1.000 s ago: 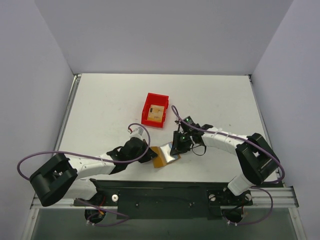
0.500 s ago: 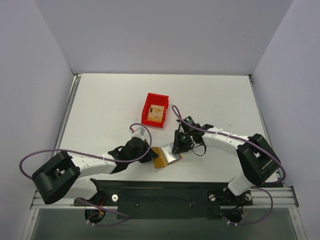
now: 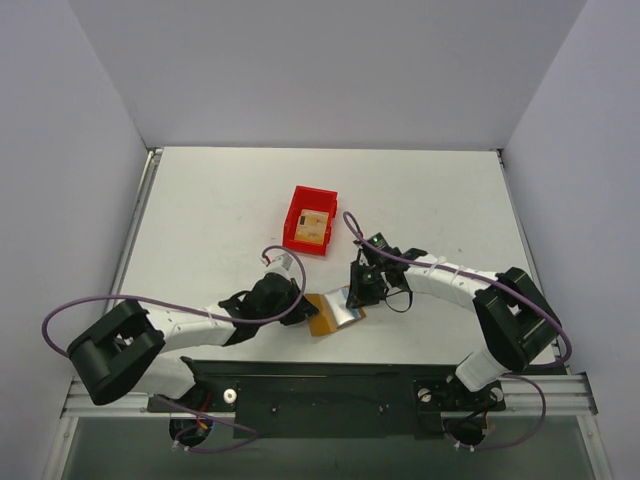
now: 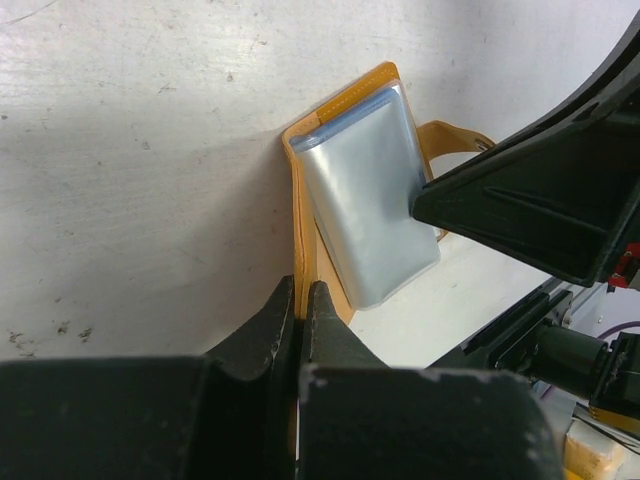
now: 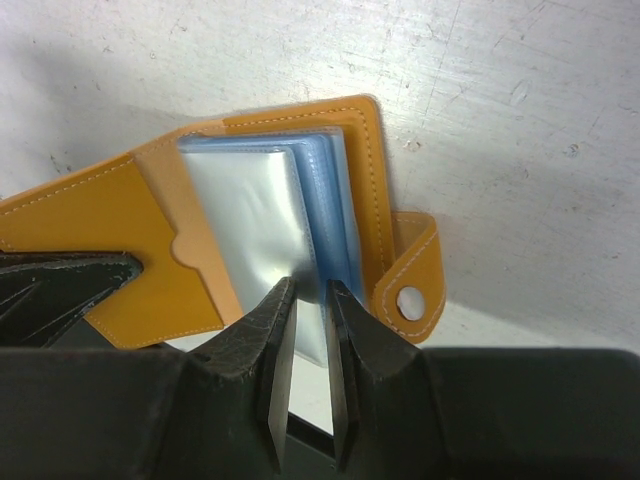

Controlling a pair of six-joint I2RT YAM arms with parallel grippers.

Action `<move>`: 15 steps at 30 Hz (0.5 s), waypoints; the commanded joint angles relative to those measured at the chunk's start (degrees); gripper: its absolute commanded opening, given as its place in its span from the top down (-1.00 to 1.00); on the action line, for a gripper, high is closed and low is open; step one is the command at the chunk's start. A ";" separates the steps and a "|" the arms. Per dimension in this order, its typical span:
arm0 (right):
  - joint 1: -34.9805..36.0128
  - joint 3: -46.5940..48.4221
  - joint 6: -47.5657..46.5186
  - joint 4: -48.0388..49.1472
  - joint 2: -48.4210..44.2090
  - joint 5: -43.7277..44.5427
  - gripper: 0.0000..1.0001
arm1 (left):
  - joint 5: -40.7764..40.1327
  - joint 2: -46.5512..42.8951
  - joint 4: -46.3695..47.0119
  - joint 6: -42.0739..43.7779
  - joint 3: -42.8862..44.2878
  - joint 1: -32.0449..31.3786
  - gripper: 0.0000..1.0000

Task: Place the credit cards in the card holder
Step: Open the card holder at the center of the board.

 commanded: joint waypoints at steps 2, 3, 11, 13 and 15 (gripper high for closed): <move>0.73 1.35 -0.40 0.25 -0.31 -2.70 0.70 | 0.94 1.12 3.32 1.19 2.36 -0.10 1.00; 0.74 1.26 -0.23 1.30 -0.13 -4.18 0.70 | 1.03 1.30 3.59 1.28 2.45 -0.10 1.00; 1.09 -0.49 3.64 10.18 1.63 -12.89 0.70 | 3.39 4.28 5.61 2.95 3.32 0.16 1.00; 1.17 -1.11 4.60 12.02 1.63 -14.03 0.70 | 4.10 5.33 6.22 3.47 3.76 0.34 1.00; 1.17 -1.46 5.31 13.61 1.98 -15.35 0.70 | 4.72 6.48 6.92 4.18 4.12 0.51 1.00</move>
